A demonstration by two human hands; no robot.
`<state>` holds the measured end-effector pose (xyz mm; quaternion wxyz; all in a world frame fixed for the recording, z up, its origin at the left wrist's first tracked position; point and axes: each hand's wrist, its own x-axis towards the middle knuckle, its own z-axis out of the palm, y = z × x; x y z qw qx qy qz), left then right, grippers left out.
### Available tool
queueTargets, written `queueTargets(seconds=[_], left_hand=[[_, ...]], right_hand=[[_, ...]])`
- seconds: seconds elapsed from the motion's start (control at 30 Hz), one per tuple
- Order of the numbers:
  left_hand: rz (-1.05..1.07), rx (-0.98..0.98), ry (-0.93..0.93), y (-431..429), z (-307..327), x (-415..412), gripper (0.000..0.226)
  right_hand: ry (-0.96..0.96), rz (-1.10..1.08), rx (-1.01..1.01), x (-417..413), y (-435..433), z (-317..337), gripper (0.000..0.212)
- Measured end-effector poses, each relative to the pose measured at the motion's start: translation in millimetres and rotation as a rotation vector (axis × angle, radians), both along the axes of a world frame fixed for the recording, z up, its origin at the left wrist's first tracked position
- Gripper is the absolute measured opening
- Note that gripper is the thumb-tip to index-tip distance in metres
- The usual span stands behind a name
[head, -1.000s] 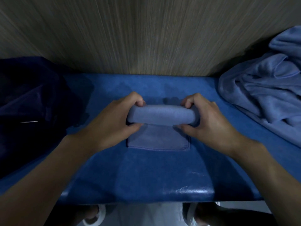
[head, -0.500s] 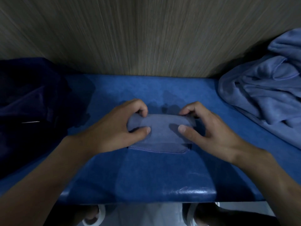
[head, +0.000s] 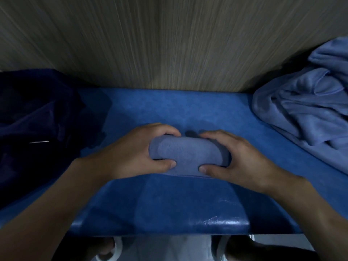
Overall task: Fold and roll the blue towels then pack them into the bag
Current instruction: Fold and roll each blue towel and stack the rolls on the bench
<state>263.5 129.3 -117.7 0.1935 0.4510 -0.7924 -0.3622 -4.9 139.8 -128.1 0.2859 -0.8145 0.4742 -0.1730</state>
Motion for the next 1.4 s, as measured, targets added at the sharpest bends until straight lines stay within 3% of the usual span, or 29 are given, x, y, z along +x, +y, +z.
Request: queueTargets(seconds=[0.23, 0.4, 0.53, 0.6, 0.77, 0.87, 1.0, 1.07, 1.2, 1.4], left_hand=[[0.236, -0.154, 0.099, -13.5, -14.0, 14.0, 0.062], [0.254, -0.25, 0.107, -5.7, -19.0, 15.2, 0.06], [0.299, -0.524, -0.104, -5.9, -16.9, 17.5, 0.045], [0.318, -0.573, -0.18, -9.9, -11.3, 21.4, 0.039], [0.402, -0.527, -0.317, -27.4, -4.8, 36.2, 0.032], [0.5, -0.474, -0.351, -31.0, -2.8, 39.2, 0.041], [0.609, -0.285, -0.311, -31.9, 0.9, 38.2, 0.055], [0.604, -0.213, -0.222, -35.2, 1.8, 37.1, 0.054], [0.638, -0.256, -0.173, -46.9, -0.1, 39.3, 0.049], [0.723, -0.267, -0.049, -65.9, -6.8, 42.8, 0.049]], right_hand=[[-0.044, -0.195, -0.047, 14.3, -5.8, -7.4, 0.072], [-0.09, -0.328, 0.033, 26.1, -5.0, -6.3, 0.076], [-0.173, -0.415, 0.075, 48.3, -16.8, -5.2, 0.073], [-0.19, -0.422, 0.088, 62.0, -28.6, -2.4, 0.073], [-0.157, -0.449, 0.095, 91.8, -57.5, 0.3, 0.075], [-0.045, -0.471, 0.076, 94.6, -63.2, 2.8, 0.081], [0.121, -0.473, 0.043, 91.0, -59.0, 4.5, 0.071], [0.067, -0.479, 0.032, 95.5, -61.4, 4.5, 0.074], [-0.051, -0.538, 0.007, 111.7, -75.9, 1.5, 0.078], [-0.086, -0.581, -0.064, 131.7, -102.5, -9.1, 0.053]])
